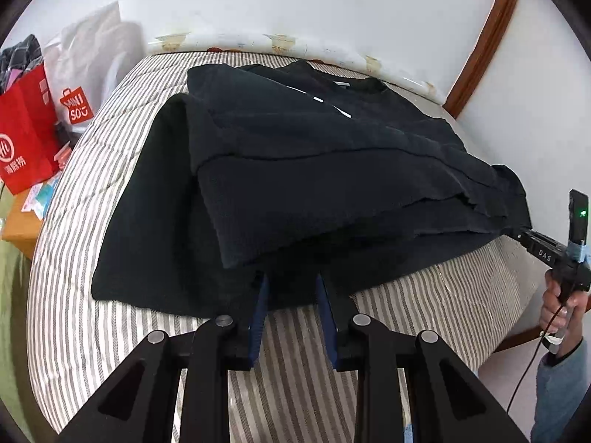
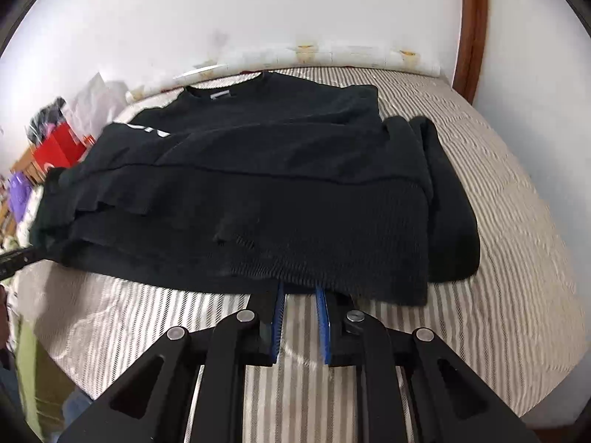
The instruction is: Fold small clothes
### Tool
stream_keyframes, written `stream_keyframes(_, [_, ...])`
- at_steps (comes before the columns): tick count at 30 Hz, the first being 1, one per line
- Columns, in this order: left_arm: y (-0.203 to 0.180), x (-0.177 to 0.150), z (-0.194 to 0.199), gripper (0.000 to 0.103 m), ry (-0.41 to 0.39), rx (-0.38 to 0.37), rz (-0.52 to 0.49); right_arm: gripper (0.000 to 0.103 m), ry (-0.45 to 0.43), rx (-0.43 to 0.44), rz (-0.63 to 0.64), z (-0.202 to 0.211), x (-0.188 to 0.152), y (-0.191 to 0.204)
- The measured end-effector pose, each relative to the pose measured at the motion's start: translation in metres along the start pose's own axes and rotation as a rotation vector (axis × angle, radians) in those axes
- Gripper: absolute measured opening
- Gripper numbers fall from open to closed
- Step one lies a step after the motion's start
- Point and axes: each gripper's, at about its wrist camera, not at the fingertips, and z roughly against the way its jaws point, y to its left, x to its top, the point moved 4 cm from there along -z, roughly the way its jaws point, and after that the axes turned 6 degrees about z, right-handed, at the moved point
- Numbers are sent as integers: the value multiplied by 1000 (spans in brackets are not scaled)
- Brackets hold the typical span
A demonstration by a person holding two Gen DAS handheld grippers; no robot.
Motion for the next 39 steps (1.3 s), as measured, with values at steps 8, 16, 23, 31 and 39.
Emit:
stream_keyframes(8, [-7, 19, -14, 25, 12, 15, -7, 16, -37, -14, -26, -5, 29, -4])
stream_keyframes(16, [-7, 58, -4, 25, -99, 13, -1, 16, -89, -5, -68, -18, 66, -10])
stream_keyframes(23, [-2, 98, -12, 25, -152, -4, 32, 16, -101, 0, -85, -48, 111, -15])
stream_keyframes(31, [-5, 148, -39, 25, -154, -13, 43, 16, -103, -23, -103, -88, 158, -26])
stream_keyframes(39, [-22, 175, -37, 39, -165, -138, 39, 25, -54, -18, -117, -109, 176, -42])
